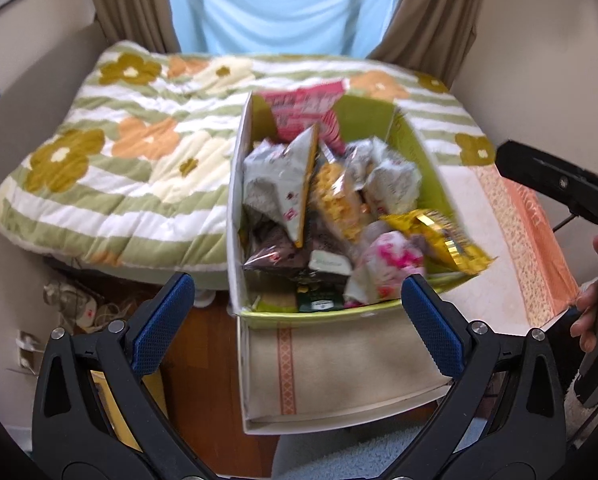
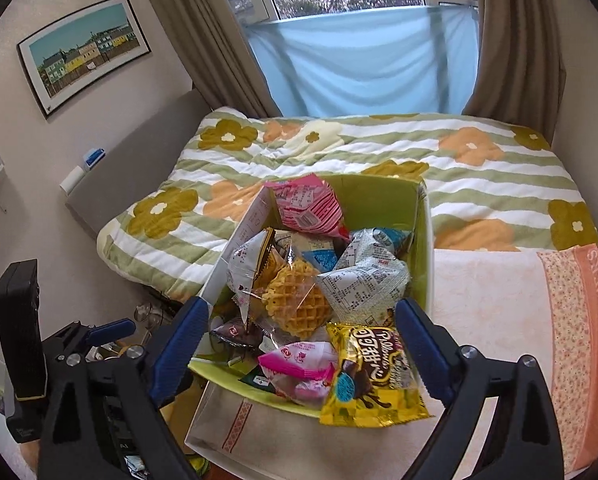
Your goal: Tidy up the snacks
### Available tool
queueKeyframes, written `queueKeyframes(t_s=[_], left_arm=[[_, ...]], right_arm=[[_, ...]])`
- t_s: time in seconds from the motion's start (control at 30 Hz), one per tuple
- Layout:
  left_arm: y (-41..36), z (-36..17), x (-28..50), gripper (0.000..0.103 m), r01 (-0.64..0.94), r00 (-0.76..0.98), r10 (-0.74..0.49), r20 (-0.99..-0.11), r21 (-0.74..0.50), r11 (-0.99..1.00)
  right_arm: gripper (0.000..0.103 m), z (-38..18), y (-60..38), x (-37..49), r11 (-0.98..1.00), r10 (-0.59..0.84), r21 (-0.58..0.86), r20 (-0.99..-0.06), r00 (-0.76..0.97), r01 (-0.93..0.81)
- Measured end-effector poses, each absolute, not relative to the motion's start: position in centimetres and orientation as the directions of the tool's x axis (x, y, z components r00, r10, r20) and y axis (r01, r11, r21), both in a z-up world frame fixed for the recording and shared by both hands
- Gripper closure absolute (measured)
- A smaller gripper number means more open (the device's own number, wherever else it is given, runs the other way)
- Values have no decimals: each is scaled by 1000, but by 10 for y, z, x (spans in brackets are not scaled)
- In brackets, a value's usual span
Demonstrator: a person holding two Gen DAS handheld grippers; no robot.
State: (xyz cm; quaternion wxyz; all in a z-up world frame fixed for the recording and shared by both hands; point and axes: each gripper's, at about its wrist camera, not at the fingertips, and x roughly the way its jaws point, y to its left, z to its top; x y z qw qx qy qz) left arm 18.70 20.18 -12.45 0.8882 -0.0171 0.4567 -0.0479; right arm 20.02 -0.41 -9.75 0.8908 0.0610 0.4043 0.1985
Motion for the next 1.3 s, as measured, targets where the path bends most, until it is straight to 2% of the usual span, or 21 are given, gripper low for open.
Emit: queueKeyframes(t_s=[0.2, 0.43, 0.53, 0.57, 0.87, 1.3], left_arm=[[155, -63, 143, 0, 93, 706, -92, -702, -36, 995], [101, -9, 72, 0, 98, 821, -96, -563, -27, 995], [84, -2, 47, 0, 87, 846, -86, -527, -22, 996], [80, -1, 38, 0, 84, 852, -82, -517, -21, 996], [61, -9, -6, 0, 54, 873, -56, -485, -18, 998], [52, -6, -12, 0, 61, 879, -59, -474, -11, 998]], right_arm=[[10, -56, -60, 154, 926, 376, 234, -627, 682, -296], [10, -3, -136, 70, 974, 225, 126, -552, 803, -186], [1, 5, -157, 38, 986, 165, 93, -535, 829, -136], [1, 6, -161, 30, 989, 149, 86, -528, 836, -122], [1, -6, -180, -22, 999, 40, 27, -498, 866, -30], [1, -13, -194, -30, 999, 26, 37, -506, 862, -9]])
